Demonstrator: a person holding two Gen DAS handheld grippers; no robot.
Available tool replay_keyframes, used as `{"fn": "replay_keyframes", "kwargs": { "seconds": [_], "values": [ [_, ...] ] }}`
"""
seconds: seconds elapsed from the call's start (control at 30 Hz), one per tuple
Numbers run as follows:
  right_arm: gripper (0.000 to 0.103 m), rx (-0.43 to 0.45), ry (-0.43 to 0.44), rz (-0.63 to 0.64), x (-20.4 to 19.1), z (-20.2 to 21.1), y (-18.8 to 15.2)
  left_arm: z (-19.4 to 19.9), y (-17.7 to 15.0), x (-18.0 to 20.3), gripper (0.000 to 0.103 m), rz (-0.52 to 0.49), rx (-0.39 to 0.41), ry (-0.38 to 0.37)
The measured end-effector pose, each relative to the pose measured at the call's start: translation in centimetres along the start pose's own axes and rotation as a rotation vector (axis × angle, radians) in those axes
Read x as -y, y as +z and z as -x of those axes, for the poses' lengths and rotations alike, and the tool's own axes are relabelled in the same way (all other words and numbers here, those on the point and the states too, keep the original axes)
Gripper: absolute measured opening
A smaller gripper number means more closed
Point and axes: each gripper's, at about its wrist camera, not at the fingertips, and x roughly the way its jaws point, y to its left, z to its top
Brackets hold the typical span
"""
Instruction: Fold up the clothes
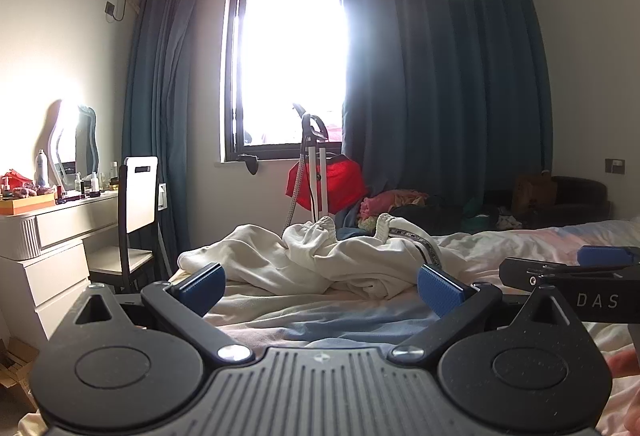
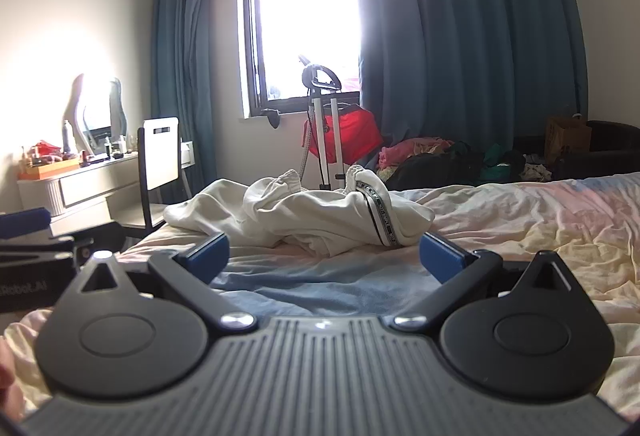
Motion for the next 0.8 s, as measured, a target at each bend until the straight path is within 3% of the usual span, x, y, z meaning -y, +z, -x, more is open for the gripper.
{"fn": "replay_keyframes", "kwargs": {
  "seconds": [0.27, 0.43, 0.5, 0.6, 0.63, 0.7, 0.73, 0.8],
  "values": [
    [0.103, 0.043, -0.017, -0.015, 0.1, 0.6, 0.6, -0.7, -0.4, 0.0, 0.103, -0.01, -0.025, 0.019],
    [0.103, 0.184, -0.119, -0.077, 0.1, 3.1, 2.7, -0.8, -0.6, -0.2, 0.103, -0.012, -0.026, 0.037],
    [0.103, 0.208, -0.072, -0.139, 1.0, 4.0, 3.8, -0.9, -0.7, -0.1, 0.103, -0.024, -0.028, 0.038],
    [0.1, 0.177, 0.015, -0.222, 2.4, 4.2, 4.8, -2.5, -0.7, 0.2, 0.103, -0.027, -0.063, 0.024],
    [0.096, 0.167, 0.01, -0.209, 2.4, 4.2, 5.0, -3.2, -0.7, 0.3, 0.103, -0.027, -0.077, 0.018],
    [0.064, 0.15, -0.006, -0.169, 2.2, 4.0, 5.3, -4.7, -0.6, 0.4, 0.103, -0.027, -0.109, 0.005],
    [0.06, 0.141, -0.009, -0.169, 2.3, 3.7, 5.3, -5.9, -0.4, 0.5, 0.103, -0.027, -0.133, -0.004],
    [0.034, 0.122, -0.013, -0.177, 2.6, 3.1, 5.2, -9.2, 0.0, 0.7, 0.103, -0.034, -0.18, -0.008]
  ]
}}
